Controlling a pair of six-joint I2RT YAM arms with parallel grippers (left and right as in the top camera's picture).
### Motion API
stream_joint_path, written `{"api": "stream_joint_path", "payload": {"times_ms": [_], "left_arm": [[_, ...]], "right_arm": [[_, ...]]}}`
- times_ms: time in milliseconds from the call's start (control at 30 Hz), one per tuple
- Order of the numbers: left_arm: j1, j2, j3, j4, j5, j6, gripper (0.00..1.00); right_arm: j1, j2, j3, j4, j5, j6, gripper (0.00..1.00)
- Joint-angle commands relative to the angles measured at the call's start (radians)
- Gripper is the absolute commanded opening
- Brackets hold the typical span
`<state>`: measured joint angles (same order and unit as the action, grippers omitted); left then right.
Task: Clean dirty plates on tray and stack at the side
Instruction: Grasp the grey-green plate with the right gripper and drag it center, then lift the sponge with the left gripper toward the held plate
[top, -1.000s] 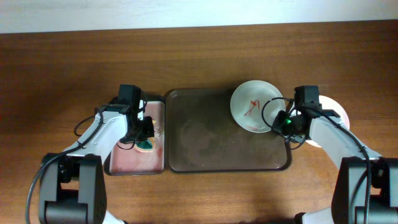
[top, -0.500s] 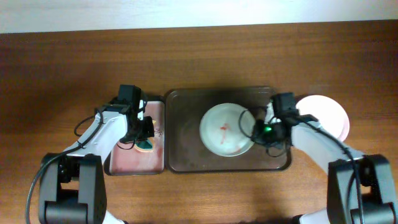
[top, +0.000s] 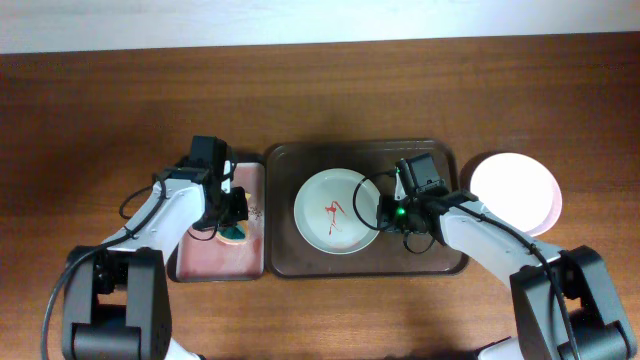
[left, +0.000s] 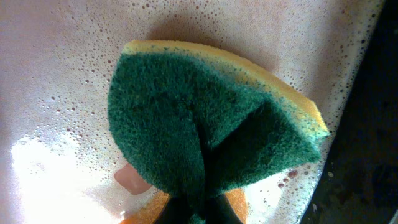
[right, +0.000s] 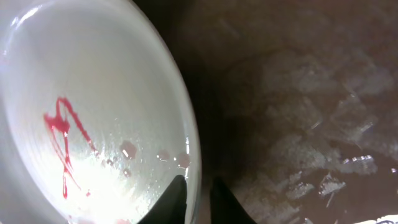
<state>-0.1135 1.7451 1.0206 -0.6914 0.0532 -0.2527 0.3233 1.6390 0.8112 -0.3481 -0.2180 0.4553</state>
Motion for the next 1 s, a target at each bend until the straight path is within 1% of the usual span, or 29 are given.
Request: {"api": "stream_joint_path", "payload": {"times_ms": [0,100,133,233,300,333,467,600,667,733,767,867,967], "left_arm": [[0.005,-0.058,0.041,0.003,0.007,0.016,0.0],[0.005,-0.08,0.055,0.01,0.003,0.015,0.0],[0.005,-0.075,0.053,0.001,0.004,0.014,0.0],[0.005,-0.074,0.028,-0.006,0.003,0.007,0.0],[0.005,-0.074,0.0,-0.008,0.004,0.003,0.0],[0.005,-0.074,-0.013,-0.008,0.004,0.003,0.0],[0.005,-0.076,-0.012,0.022,0.003,0.004,0.0],[0.005,-0.112,0.082,0.047,0.003,0.004,0.0],[0.005,-0.166,0.125,0.047,0.004,0.004,0.0],[0.005,-0.213,0.129,0.055,0.003,0.005,0.0],[0.005,-0.235,0.129,0.06,-0.011,0.005,0.0],[0.005,-0.304,0.129,0.078,-0.125,0.022,0.0],[0.005,-0.349,0.129,0.105,-0.183,0.024,0.0]], "right_arm": [[0.005,-0.009,-0.003,0.006,0.021,-0.002,0.24],[0.005,-0.008,-0.003,0.02,0.021,-0.002,0.24],[0.005,-0.001,-0.003,0.024,0.021,-0.002,0.2],[0.005,0.038,-0.003,0.025,0.02,-0.002,0.18],[0.005,0.067,-0.003,0.024,0.019,-0.002,0.08],[0.005,0.069,-0.003,0.025,0.02,-0.002,0.06],[0.005,0.069,-0.003,0.031,0.02,-0.002,0.06],[0.005,0.069,-0.003,0.032,0.02,-0.004,0.04],[0.005,0.068,0.0,0.043,0.016,-0.051,0.04],[0.004,0.068,0.009,0.054,0.018,-0.084,0.04],[0.003,0.068,0.013,0.056,0.024,-0.085,0.04],[0.003,0.068,0.019,0.062,0.044,-0.084,0.04],[0.003,0.068,0.018,0.062,0.069,-0.085,0.04]]}}
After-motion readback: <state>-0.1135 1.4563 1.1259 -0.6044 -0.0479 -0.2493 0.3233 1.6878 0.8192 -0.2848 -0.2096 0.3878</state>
